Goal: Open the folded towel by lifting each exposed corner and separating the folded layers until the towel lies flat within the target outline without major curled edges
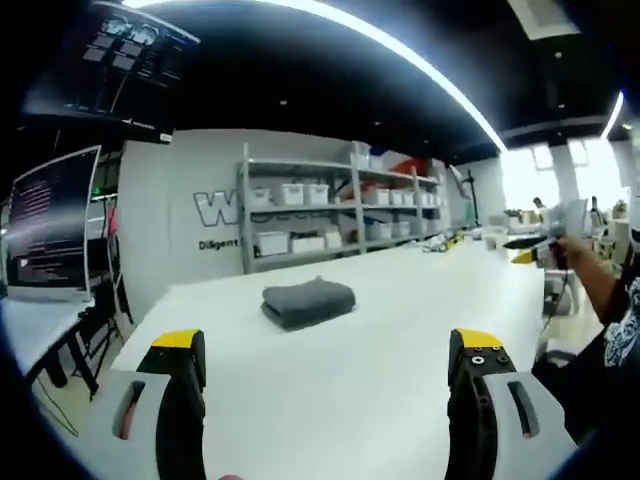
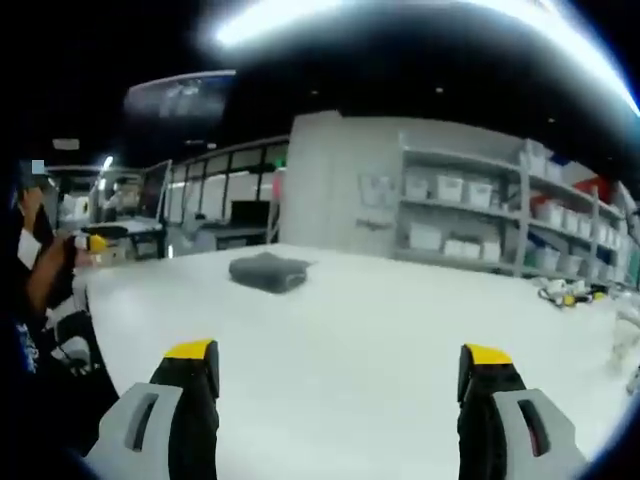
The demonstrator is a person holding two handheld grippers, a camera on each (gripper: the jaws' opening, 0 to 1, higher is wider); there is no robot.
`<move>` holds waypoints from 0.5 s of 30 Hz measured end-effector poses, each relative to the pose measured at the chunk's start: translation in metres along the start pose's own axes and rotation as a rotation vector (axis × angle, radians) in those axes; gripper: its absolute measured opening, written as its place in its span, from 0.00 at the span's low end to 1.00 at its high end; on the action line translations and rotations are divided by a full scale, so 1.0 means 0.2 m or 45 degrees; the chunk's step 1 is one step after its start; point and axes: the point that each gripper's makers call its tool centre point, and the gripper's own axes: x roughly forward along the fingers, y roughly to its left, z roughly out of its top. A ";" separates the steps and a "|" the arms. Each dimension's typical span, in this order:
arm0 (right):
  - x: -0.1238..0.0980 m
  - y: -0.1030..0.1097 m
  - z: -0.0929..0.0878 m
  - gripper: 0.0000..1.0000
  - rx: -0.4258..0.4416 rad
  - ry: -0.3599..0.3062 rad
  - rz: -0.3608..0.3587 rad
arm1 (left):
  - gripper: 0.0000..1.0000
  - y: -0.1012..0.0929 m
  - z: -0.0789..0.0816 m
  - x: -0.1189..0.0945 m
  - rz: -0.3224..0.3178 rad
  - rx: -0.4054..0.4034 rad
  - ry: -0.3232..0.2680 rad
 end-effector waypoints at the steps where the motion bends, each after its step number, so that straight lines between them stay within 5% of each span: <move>1: 0.03 -0.02 -0.02 0.99 -0.005 0.033 -0.023 | 1.00 0.02 0.00 0.02 0.005 0.008 -0.003; 5: 0.10 -0.05 0.00 0.99 -0.021 0.079 -0.077 | 1.00 0.06 0.03 0.08 -0.020 -0.005 -0.031; 15: 0.13 -0.01 0.12 0.99 -0.022 0.003 -0.100 | 1.00 0.25 0.01 0.13 0.007 -0.061 -0.002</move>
